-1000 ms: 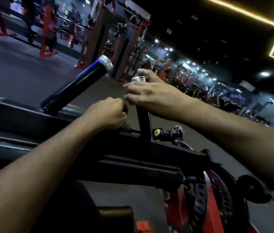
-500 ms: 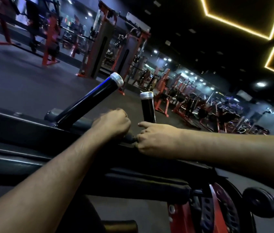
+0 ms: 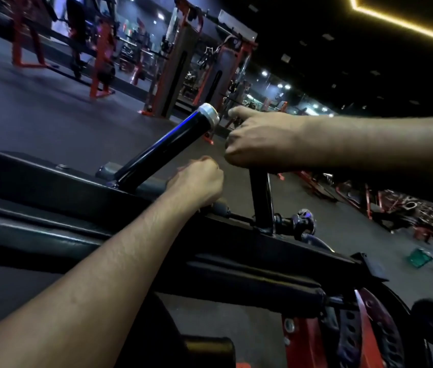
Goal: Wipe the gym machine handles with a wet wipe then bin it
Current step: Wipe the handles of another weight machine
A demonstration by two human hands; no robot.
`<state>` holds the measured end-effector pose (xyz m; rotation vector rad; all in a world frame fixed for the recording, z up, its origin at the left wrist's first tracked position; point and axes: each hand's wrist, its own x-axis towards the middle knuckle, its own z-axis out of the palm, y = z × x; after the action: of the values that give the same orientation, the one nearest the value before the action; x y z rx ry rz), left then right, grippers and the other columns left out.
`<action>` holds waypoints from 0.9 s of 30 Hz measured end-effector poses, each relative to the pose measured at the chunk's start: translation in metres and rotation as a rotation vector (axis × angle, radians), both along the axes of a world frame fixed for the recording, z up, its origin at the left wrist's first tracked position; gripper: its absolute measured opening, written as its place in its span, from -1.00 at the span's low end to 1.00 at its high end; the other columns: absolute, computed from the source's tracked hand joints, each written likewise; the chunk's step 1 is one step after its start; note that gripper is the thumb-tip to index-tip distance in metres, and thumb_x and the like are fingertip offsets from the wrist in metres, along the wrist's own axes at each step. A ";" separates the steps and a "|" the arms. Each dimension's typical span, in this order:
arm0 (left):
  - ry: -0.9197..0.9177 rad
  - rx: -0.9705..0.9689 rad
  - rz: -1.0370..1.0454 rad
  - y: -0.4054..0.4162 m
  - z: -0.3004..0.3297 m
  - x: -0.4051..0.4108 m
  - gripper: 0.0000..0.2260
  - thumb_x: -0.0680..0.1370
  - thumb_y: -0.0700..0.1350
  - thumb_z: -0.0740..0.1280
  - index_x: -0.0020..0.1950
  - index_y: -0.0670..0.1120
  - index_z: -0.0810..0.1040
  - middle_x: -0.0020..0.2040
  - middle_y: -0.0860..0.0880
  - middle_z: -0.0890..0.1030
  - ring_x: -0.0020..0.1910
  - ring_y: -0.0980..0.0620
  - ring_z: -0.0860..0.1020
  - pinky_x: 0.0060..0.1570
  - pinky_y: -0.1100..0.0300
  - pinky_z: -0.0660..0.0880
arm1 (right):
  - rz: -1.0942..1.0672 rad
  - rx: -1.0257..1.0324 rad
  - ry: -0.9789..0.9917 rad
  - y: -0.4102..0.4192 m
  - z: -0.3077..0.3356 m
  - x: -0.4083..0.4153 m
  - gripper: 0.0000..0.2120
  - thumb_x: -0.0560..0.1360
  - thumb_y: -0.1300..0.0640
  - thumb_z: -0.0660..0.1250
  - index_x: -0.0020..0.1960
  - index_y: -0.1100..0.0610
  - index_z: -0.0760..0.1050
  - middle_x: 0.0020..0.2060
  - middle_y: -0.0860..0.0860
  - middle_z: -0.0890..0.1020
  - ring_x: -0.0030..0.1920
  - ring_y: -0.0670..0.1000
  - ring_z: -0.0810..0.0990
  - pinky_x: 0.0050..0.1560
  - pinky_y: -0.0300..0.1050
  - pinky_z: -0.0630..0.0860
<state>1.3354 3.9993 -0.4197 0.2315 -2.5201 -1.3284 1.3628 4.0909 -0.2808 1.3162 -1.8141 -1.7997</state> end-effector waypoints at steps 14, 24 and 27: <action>0.032 0.028 -0.104 -0.003 0.003 0.003 -0.64 0.36 0.03 0.12 0.00 -0.05 0.58 0.00 -0.12 0.71 0.00 -0.18 0.67 0.11 -0.07 0.62 | -0.060 0.053 -0.258 0.052 -0.064 -0.001 -0.79 0.62 0.22 0.13 0.14 0.14 0.52 0.08 0.09 0.64 0.17 0.16 0.63 0.57 0.29 -0.05; 0.849 -0.107 0.092 -0.040 -0.008 0.092 -0.79 0.46 -0.14 0.23 0.05 0.02 0.55 -0.08 0.13 0.63 -0.11 0.12 0.61 -0.13 0.07 0.58 | 0.114 -1.951 -0.992 0.029 -0.101 -0.006 -0.68 0.50 0.40 0.32 0.08 0.04 0.64 -0.10 -0.06 0.73 -0.05 -0.11 0.69 0.02 -0.24 0.58; 0.799 -0.217 0.278 -0.078 -0.010 0.098 -0.73 0.48 -0.12 0.27 0.14 0.12 0.48 -0.02 0.17 0.59 -0.07 0.13 0.59 -0.13 0.01 0.59 | 0.044 -2.806 -1.528 -0.011 -0.107 -0.015 -0.66 0.54 0.46 0.28 0.09 0.07 0.60 -0.08 0.05 0.73 -0.07 0.01 0.71 0.08 -0.06 0.61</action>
<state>1.4337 3.9209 -0.4301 -0.0068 -1.8424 -0.8027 1.3479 4.0804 -0.3877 0.5194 -1.7258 2.3132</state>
